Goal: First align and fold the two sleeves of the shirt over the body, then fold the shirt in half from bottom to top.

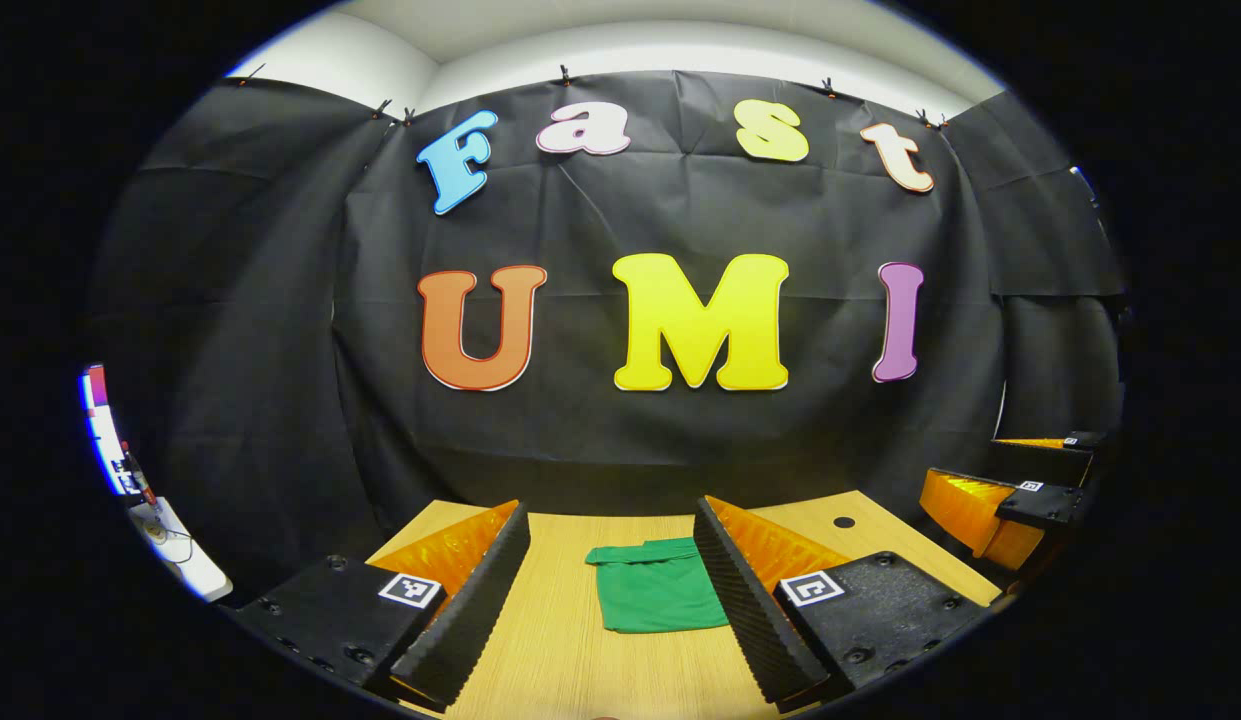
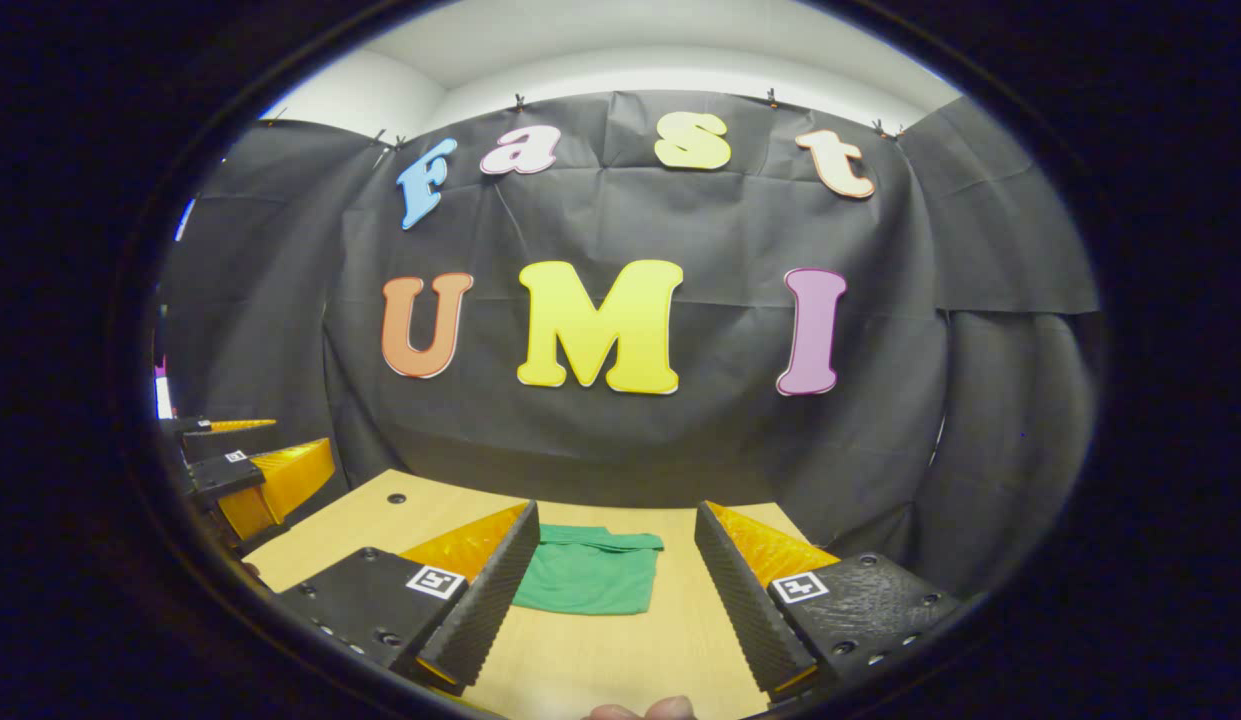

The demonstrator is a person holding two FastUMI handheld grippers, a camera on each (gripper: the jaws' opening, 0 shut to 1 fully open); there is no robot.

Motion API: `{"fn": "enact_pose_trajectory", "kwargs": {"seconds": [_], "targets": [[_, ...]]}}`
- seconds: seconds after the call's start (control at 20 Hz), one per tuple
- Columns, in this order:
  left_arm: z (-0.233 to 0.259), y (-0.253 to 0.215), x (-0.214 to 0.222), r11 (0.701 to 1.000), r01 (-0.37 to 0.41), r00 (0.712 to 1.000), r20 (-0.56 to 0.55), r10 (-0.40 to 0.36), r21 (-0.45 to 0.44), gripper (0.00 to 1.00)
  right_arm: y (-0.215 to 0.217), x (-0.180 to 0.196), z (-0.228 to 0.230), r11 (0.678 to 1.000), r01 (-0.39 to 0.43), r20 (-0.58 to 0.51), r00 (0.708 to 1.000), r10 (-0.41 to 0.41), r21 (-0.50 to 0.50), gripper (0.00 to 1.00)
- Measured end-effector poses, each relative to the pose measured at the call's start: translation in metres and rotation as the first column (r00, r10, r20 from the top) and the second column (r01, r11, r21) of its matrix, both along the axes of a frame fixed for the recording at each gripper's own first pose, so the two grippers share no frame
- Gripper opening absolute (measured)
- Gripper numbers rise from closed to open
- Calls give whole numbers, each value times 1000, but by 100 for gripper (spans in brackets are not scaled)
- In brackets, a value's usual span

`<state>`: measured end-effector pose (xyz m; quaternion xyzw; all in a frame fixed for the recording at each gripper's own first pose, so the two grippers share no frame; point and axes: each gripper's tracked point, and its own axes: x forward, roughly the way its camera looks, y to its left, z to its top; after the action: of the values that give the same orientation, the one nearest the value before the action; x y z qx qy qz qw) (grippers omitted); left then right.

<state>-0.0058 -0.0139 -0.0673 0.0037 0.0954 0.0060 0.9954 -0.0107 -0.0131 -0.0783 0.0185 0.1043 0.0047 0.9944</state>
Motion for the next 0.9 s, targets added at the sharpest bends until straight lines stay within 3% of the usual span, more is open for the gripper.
{"fn": "enact_pose_trajectory", "kwargs": {"seconds": [0.9], "targets": [[14, 3, 12, 999, 46, 999, 18, -47, 21, 100, 4, 6, 17, 1000, 1, 37, 999, -1, -10, 96]]}}
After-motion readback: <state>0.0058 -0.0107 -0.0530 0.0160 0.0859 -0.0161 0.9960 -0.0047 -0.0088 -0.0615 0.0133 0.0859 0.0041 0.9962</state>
